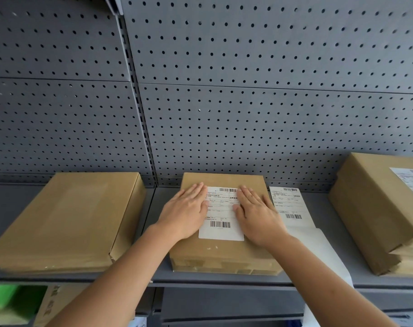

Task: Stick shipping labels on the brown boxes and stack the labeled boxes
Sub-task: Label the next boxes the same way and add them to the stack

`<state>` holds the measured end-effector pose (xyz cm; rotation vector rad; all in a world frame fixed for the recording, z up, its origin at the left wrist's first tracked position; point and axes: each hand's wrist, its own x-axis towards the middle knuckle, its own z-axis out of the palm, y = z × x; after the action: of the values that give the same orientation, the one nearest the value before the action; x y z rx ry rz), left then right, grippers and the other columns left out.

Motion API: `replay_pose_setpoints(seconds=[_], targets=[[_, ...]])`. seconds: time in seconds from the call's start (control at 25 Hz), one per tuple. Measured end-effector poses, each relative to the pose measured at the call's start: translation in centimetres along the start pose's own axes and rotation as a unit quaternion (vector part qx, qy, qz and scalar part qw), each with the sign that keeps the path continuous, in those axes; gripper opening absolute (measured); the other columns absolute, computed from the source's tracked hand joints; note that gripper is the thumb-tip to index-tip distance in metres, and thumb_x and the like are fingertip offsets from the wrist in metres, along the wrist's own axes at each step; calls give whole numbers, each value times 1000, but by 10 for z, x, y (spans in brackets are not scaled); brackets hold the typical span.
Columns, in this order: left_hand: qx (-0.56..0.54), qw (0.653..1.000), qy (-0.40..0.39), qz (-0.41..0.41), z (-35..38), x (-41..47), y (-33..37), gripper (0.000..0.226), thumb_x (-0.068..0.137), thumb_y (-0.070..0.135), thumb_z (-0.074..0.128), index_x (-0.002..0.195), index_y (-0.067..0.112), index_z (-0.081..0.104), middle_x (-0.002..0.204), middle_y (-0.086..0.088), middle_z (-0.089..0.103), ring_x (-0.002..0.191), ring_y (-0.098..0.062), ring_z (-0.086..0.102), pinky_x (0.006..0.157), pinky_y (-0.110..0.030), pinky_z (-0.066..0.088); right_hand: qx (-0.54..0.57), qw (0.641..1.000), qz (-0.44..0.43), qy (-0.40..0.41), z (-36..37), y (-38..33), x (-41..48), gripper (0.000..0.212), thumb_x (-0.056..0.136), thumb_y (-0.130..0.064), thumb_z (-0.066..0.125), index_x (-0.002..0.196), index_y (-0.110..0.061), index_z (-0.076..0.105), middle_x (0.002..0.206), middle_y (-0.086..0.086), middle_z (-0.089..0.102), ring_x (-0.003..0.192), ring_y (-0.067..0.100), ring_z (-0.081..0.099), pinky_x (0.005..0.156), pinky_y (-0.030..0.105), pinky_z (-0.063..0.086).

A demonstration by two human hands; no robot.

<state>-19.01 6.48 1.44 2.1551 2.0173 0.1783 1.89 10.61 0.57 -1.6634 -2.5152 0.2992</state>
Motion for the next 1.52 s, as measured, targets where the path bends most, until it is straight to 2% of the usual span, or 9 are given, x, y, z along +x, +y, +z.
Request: replay_pose_setpoints(seconds=[0.16, 0.36, 0.56, 0.88, 1.04, 1.2, 1.32, 1.4, 1.52], targets=[[-25, 1000, 2, -8, -4, -9, 3, 58, 109, 41, 12, 163, 21, 1, 170, 8, -4, 155, -2, -4, 128, -30, 0, 11, 1000, 8, 3, -8, 4, -7, 59, 106, -44, 19, 160, -20, 13, 169, -7, 8, 154, 8, 2, 124, 37, -3], [-5, 998, 1, 68, 4, -30, 30, 58, 110, 38, 15, 163, 19, 5, 171, 5, 1, 156, -4, -1, 128, -32, 1, 22, 995, -100, 0, -2, -31, -27, 57, 107, -39, 16, 160, -21, 13, 168, -6, 9, 154, 8, 3, 125, 34, -4], [28, 998, -14, 56, 10, -35, 31, 60, 108, 38, 14, 163, 18, -2, 171, 4, -7, 155, -5, -8, 128, -34, 2, -22, 996, -90, -16, 8, -28, -33, 79, 89, -53, -11, 161, -22, 5, 169, -7, 2, 154, 6, -2, 124, 37, -5], [11, 999, -33, -16, 3, -49, 21, 62, 108, 44, 8, 161, 17, -9, 169, 4, -14, 154, -6, -13, 128, -33, -4, -15, 1000, -1, -14, 1, -5, -48, 64, 104, -49, 13, 161, -20, 8, 169, -7, 2, 154, 8, -1, 125, 38, -5], [3, 1000, -27, 13, 1, -74, 30, 61, 108, 42, 8, 160, 19, -11, 167, 7, -19, 153, -4, -18, 128, -32, -6, -7, 999, -50, 13, -3, -18, -68, 74, 96, -55, -1, 161, -19, 7, 168, -6, 1, 154, 8, -2, 125, 37, -7], [6, 997, -26, 74, 9, -94, 48, 63, 104, 43, 3, 162, 19, -8, 168, 7, -16, 153, -2, -17, 128, -32, -3, 8, 993, -115, -9, 6, -41, -90, 65, 99, -48, -4, 160, -25, 1, 168, -8, -3, 153, 6, -9, 123, 33, -12], [34, 997, -22, 70, 16, -99, 42, 77, 90, 49, -13, 161, 19, -8, 168, 7, -17, 153, -2, -17, 128, -34, 2, -24, 993, -116, -6, 15, -37, -93, 58, 106, -44, 9, 160, -24, 1, 168, -8, -3, 150, 4, -13, 123, 36, -12], [42, 998, -10, 54, 18, -101, 41, 80, 88, 50, -16, 161, 19, -9, 168, 6, -16, 153, -3, -16, 128, -34, 0, -40, 994, -101, -7, 16, -29, -95, 63, 103, -50, 4, 161, -24, 3, 167, -10, -4, 152, 5, -9, 124, 40, -9], [35, 999, -8, 16, 17, -104, 41, 67, 99, 49, -6, 160, 20, -11, 168, 7, -18, 153, -3, -16, 128, -32, -4, -28, 998, -59, 16, 14, -7, -100, 80, 92, -64, -9, 161, -27, 8, 167, -14, 1, 153, 5, -1, 125, 40, -5]])
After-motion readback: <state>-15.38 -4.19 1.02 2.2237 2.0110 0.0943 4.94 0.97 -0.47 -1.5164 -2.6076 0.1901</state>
